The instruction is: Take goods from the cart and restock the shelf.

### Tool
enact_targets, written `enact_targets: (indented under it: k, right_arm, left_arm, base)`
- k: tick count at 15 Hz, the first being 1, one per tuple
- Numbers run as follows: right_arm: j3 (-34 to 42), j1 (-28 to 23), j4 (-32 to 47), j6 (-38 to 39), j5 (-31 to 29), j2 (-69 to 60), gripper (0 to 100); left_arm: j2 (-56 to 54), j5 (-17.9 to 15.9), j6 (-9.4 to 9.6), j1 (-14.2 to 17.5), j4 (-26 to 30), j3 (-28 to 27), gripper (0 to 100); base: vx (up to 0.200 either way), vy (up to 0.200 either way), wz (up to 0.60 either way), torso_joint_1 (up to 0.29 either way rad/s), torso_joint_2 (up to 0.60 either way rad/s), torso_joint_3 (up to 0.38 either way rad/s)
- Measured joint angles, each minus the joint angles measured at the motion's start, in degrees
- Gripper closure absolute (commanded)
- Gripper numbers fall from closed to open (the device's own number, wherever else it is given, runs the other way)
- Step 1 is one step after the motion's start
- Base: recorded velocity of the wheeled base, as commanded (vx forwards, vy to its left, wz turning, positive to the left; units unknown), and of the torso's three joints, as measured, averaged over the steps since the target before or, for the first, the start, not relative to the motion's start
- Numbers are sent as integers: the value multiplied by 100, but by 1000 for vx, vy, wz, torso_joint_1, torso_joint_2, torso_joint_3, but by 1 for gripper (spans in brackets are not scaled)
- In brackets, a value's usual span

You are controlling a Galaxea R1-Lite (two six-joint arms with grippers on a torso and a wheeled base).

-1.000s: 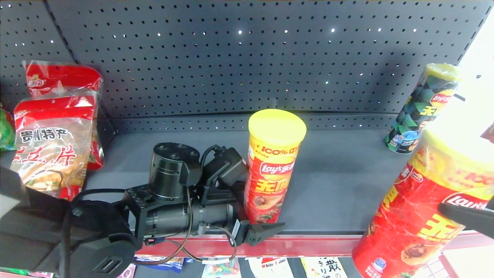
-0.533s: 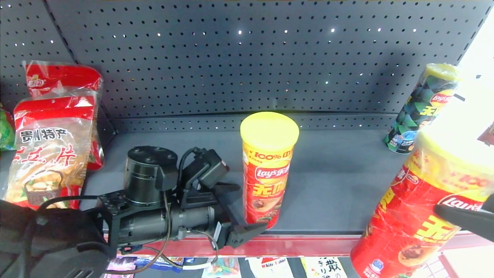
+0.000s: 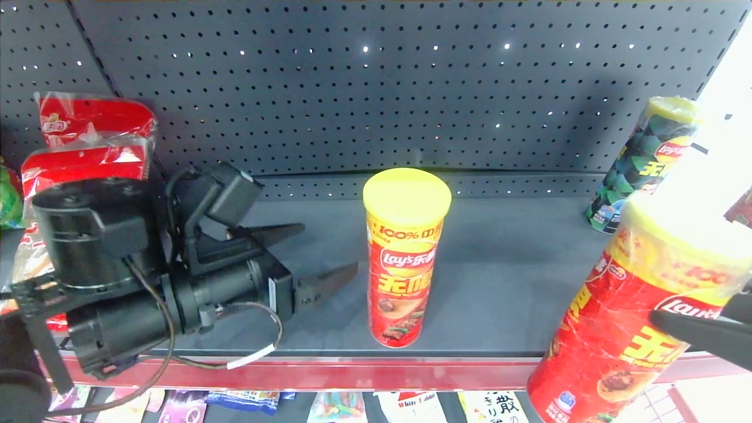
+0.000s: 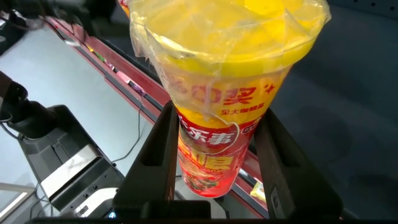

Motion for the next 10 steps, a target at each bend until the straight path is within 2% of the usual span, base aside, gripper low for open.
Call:
enact_targets:
  k: [3,5,6,8,9,10]
  right_arm:
    - [-30,-2,2,-6,-1,102,100]
    - [-129,0,-87,-6,-12,188,100]
    - [-229,0,-121,-6,-20,245,100]
    - [-424,0,-152,-6,-26,375,100]
    - [-479,-2,-161,-11,-28,436,100]
    - [-507,0,-156,-12,-28,496,100]
  left_arm:
    - [-635,408,-256,-285,106,-107,0]
    - [-1213,753,-289,-339,389,138,0]
    - [-1571,894,-290,-271,536,312,0]
    - [-2270,1079,-260,94,703,574,0]
    - [-2594,1120,-199,405,728,653,0]
    - [-2956,1139,-119,855,744,761,0]
  base:
    - [0,0,0,0,0,0]
    - [0,0,0,0,0,0]
    - [0,0,0,0,0,0]
    - [0,0,0,0,0,0]
    - [0,0,0,0,0,0]
    - [0,0,0,0,0,0]
